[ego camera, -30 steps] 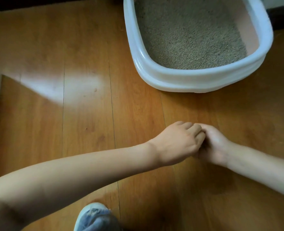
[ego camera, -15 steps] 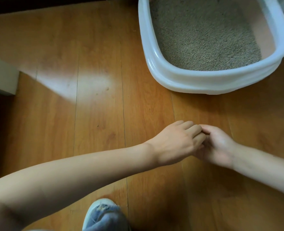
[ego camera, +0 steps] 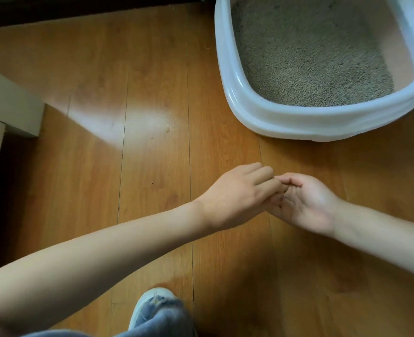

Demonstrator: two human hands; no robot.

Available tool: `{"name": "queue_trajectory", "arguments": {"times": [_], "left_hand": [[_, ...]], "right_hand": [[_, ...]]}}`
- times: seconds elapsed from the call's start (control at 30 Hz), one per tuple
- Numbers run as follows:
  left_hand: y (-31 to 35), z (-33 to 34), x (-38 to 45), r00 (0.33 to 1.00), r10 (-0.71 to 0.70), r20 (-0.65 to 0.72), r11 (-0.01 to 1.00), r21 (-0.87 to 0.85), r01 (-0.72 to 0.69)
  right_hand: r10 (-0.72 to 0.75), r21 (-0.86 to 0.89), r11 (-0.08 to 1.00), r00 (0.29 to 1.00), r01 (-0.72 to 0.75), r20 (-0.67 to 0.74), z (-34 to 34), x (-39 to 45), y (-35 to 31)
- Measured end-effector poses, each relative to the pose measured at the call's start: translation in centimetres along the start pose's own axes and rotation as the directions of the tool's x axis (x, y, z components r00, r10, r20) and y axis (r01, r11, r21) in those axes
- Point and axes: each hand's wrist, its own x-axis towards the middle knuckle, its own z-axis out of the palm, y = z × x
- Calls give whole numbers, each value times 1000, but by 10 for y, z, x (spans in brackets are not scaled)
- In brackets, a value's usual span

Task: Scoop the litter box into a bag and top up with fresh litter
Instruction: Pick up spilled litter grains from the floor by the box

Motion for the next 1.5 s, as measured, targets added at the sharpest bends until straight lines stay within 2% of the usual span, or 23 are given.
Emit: {"name": "queue_trajectory", "arguments": {"times": [0.07,0.13,0.23,0.3,0.43,0.53,0.63,0.8,0.93,1.03,1.07,1.13,1.2,1.27,1.37,1.5], "left_hand": [[-6,-11,-10,995,-97,-33,995,-40,96],[-16,-19,-29,962,-256,-96,966,-51,252],[-39,-23,-74,835,-522,-177,849,-7,529],[-55,-25,-108,735,-652,-184,743,34,668],[-75,-32,-160,561,-817,-136,553,96,828],[-79,-34,-172,519,-845,-129,508,107,854],[-80,-33,-170,541,-828,-148,524,138,840],[-86,-32,-168,615,-774,-150,571,253,781],[-93,-39,-158,682,-729,-48,602,429,673],[-93,-44,-141,656,-753,51,590,494,639],[-88,-45,-132,642,-766,39,583,462,668],[-65,-48,-107,620,-784,-27,590,278,758],[-32,-51,-72,659,-746,-101,658,41,752],[-3,-51,-37,760,-642,-103,766,-99,635],[18,-40,-4,905,-420,-63,904,-116,411],[21,-23,12,972,-229,-43,972,-71,226]], "right_hand": [[-20,7,1000,1000,20,-23,3,3,-3],[-47,-18,999,999,47,-25,3,6,-6],[-53,-24,998,998,52,-20,5,4,-6],[-51,-38,998,998,49,-41,5,4,-5],[-25,-53,998,997,21,-69,9,5,1],[-20,-61,998,996,15,-84,12,6,4],[-14,-69,998,997,8,-79,14,7,4],[-13,-54,999,998,9,-68,15,5,3],[-17,-42,999,998,15,-52,12,2,2],[-17,-38,999,999,15,-43,10,2,1],[-19,-34,999,999,18,-40,10,1,1],[-23,-26,999,999,22,-38,11,0,0],[-34,-26,999,999,33,-33,12,-1,0],[-42,-23,999,999,41,-21,13,0,0],[-39,5,999,999,39,-26,15,2,-1],[-17,62,998,1000,16,17,20,3,-6]]}}
